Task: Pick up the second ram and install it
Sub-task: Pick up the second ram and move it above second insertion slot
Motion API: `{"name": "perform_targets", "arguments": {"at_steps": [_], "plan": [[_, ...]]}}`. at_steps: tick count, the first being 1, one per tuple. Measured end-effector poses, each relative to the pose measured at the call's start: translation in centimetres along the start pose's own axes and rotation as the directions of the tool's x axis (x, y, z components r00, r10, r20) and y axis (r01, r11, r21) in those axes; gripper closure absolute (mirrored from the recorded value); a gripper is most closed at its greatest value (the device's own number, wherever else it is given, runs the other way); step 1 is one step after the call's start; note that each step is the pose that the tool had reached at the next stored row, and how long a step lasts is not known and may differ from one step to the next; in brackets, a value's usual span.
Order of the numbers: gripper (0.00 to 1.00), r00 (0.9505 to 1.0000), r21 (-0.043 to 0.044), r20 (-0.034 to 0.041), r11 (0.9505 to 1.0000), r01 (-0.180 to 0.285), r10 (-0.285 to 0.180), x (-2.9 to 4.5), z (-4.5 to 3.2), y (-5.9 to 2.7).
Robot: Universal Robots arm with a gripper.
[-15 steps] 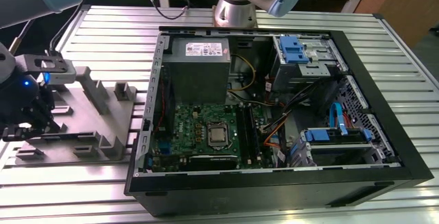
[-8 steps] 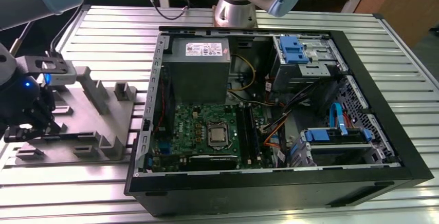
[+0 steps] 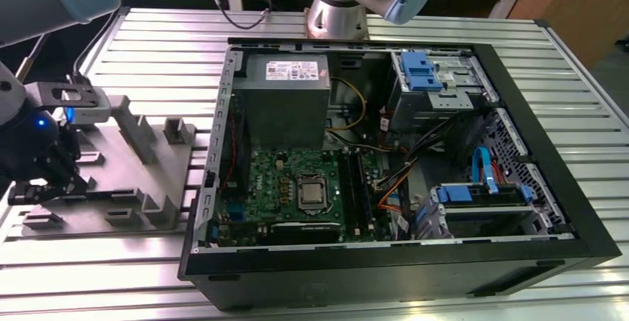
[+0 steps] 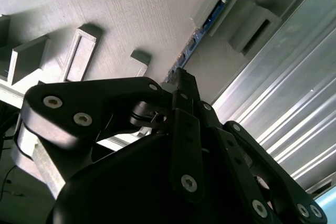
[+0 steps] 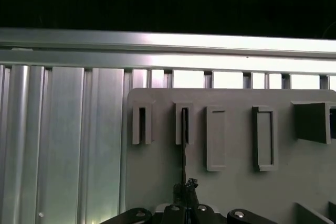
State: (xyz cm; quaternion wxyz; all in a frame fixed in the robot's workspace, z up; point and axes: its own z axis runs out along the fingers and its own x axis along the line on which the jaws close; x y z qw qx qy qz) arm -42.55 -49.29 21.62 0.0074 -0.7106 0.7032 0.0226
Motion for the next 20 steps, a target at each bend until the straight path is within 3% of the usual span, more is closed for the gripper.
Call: {"name": "perform_targets", "arguments": {"at_steps": [6, 9, 20], "plan": [[0.9, 1.0, 0.0009, -0.0002, 1.0, 0.0, 0.0, 0.01, 0.24, 0.0], [0.9, 1.0, 0.0076, -0.0004, 1.0, 0.001, -0.001, 0.02, 0.48, 0.06], [0.9, 1.0, 0.0107, -0.0004, 0.9999, 0.001, -0.001, -0.09, 0.65, 0.38]]}}
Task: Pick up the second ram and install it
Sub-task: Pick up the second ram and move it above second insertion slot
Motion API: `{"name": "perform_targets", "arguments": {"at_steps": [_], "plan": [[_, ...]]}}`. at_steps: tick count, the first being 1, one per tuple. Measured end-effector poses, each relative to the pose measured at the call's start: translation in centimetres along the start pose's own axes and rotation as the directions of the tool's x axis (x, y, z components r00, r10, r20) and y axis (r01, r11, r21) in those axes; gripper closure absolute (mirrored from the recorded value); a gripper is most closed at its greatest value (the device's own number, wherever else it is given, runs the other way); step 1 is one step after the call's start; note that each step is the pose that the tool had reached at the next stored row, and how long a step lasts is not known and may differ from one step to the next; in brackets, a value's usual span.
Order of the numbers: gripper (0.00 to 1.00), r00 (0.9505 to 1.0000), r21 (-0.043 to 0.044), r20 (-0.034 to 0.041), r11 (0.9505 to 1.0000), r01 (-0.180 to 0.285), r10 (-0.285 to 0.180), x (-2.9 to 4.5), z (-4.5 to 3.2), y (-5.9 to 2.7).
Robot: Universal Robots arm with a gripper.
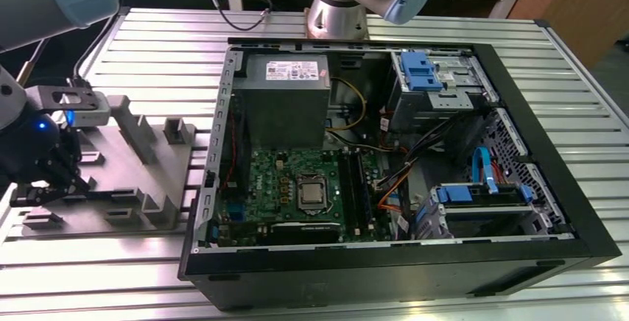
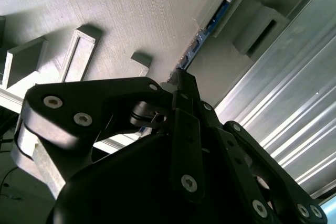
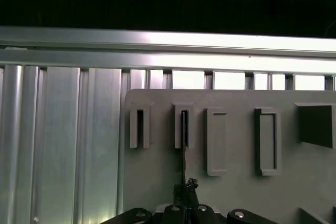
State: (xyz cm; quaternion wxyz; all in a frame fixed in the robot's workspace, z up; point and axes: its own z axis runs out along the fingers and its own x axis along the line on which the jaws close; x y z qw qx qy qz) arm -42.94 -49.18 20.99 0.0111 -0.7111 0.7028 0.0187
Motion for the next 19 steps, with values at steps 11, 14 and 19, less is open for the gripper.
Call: {"name": "perform_targets", "arguments": {"at_steps": [11, 14, 19], "plan": [[0.89, 1.0, 0.0, -0.0007, 1.0, 0.0, 0.0, -0.01, 0.08, 0.06], [0.77, 1.0, 0.0, -0.0008, 1.0, 0.0, 0.0, -0.01, 0.08, 0.07], [0.71, 0.9999, -0.0003, -0.0009, 0.9999, 0.011, -0.011, 0.0, 0.17, 0.07]]}}
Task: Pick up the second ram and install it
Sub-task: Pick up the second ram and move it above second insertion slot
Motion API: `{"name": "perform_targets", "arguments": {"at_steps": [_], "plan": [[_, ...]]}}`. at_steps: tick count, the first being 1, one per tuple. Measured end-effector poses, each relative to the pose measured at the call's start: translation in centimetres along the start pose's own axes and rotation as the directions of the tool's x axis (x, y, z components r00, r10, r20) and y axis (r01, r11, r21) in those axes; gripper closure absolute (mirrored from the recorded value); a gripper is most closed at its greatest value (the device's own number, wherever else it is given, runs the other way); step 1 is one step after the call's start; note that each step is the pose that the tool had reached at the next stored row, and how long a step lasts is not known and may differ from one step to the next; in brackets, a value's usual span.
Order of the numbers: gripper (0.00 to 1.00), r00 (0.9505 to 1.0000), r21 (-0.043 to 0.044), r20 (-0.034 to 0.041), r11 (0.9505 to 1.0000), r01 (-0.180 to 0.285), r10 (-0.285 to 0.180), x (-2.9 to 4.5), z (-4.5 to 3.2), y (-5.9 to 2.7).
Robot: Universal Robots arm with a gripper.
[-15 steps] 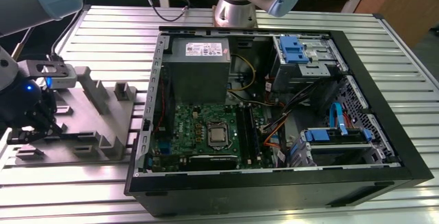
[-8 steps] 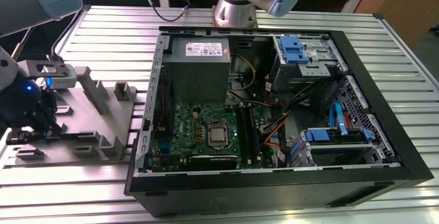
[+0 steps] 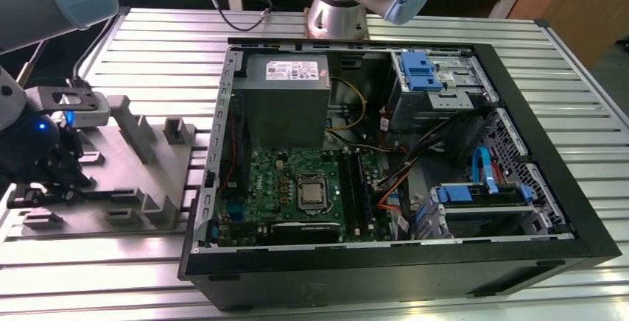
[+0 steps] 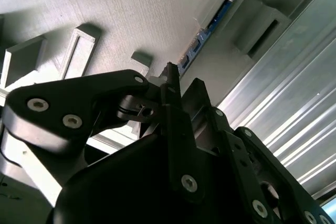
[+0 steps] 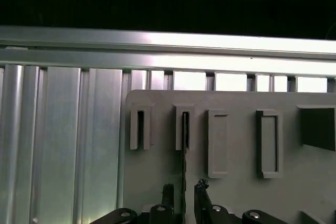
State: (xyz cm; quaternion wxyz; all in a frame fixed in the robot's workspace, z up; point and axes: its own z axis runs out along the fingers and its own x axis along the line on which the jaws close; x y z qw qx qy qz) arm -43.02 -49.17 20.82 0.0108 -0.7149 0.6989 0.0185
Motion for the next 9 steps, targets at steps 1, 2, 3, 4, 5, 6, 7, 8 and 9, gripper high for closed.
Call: {"name": "perform_targets", "arguments": {"at_steps": [1, 2, 3, 4, 5, 6, 7, 8, 9], "plan": [[0.71, 0.9999, -0.0005, -0.0001, 0.9999, 0.011, -0.011, 0.0, 0.04, 0.0], [0.71, 0.9998, -0.001, -0.0003, 0.9998, 0.021, -0.021, 0.0, 0.1, 0.0], [0.71, 0.9997, -0.0011, -0.0002, 0.9997, 0.026, -0.026, 0.0, 0.19, 0.0], [0.71, 0.9996, -0.0013, -0.0003, 0.9996, 0.028, -0.028, 0.01, 0.27, 0.0], [0.71, 0.9996, -0.0014, -0.0003, 0.9996, 0.029, -0.029, 0.01, 0.35, 0.0], [0.71, 0.9996, -0.0014, -0.0004, 0.9996, 0.029, -0.029, 0.01, 0.39, 0.0], [0.71, 0.9996, -0.0016, -0.0005, 0.9996, 0.029, -0.029, 0.01, 0.4, 0.0], [0.71, 0.9996, -0.0015, -0.0004, 0.9996, 0.029, -0.029, 0.0, 0.43, 0.0], [0.71, 0.9996, -0.0013, -0.0003, 0.9996, 0.029, -0.029, -0.01, 0.47, 0.0]]}}
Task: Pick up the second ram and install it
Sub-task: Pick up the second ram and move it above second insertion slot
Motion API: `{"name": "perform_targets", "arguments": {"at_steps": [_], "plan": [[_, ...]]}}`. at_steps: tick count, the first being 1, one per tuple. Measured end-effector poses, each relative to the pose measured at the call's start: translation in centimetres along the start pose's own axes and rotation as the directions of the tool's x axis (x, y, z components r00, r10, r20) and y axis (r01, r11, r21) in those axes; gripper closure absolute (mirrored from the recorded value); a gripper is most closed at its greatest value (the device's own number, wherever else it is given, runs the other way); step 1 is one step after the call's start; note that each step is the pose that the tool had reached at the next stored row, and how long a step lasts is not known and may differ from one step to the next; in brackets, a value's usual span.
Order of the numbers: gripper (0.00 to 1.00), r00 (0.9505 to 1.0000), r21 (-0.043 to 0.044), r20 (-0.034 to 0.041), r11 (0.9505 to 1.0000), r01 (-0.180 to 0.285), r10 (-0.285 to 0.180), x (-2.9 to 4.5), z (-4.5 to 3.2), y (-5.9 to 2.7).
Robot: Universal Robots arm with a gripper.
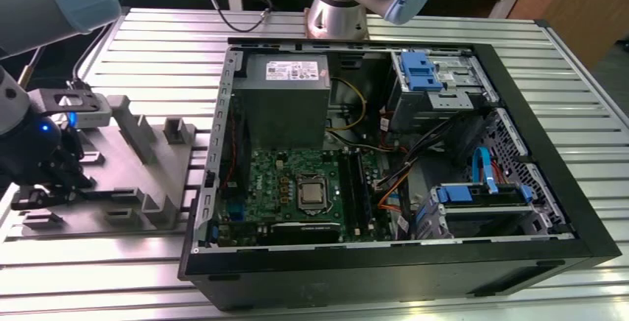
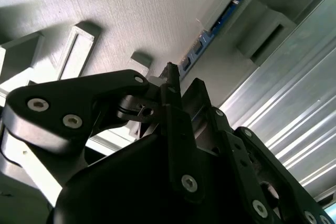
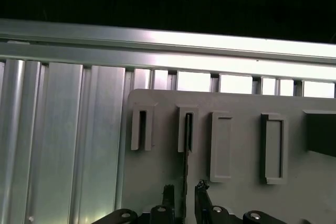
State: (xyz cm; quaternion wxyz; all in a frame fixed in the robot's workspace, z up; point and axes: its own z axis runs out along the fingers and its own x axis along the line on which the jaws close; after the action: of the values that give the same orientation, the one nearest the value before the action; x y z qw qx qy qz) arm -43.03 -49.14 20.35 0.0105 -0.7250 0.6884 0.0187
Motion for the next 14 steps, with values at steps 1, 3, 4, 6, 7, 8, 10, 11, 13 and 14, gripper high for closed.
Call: {"name": "perform_targets", "arguments": {"at_steps": [1, 3, 4, 6, 7, 8, 10, 11, 13, 14], "plan": [[0.71, 1.0, 0.0, 0.0, 1.0, 0.0, 0.0, -0.02, 0.02, 0.0], [0.71, 1.0, 0.0, -0.0001, 1.0, 0.0, 0.0, -0.07, 0.09, 0.01], [0.71, 1.0, 0.0, -0.0001, 1.0, 0.0, 0.0, -0.11, 0.13, 0.02], [0.71, 1.0, 0.0, -0.0001, 1.0, 0.0, 0.0, -0.21, 0.22, 0.03], [0.71, 1.0, 0.0001, 0.0, 1.0, 0.0, 0.0, -0.26, 0.27, 0.05], [0.71, 1.0, 0.0001, 0.0, 1.0, 0.0, 0.0, -0.3, 0.31, 0.07], [0.71, 1.0, 0.0, -0.0001, 1.0, 0.0, 0.0, -0.35, 0.42, 0.17], [0.71, 1.0, -0.0001, -0.0002, 1.0, 0.0, 0.0, -0.37, 0.47, 0.23], [0.71, 1.0, 0.0001, 0.0, 1.0, 0.0, 0.0, -0.41, 0.6, 0.34], [0.71, 1.0, 0.0002, 0.0, 1.0, 0.0, 0.0, -0.41, 0.61, 0.35]]}}
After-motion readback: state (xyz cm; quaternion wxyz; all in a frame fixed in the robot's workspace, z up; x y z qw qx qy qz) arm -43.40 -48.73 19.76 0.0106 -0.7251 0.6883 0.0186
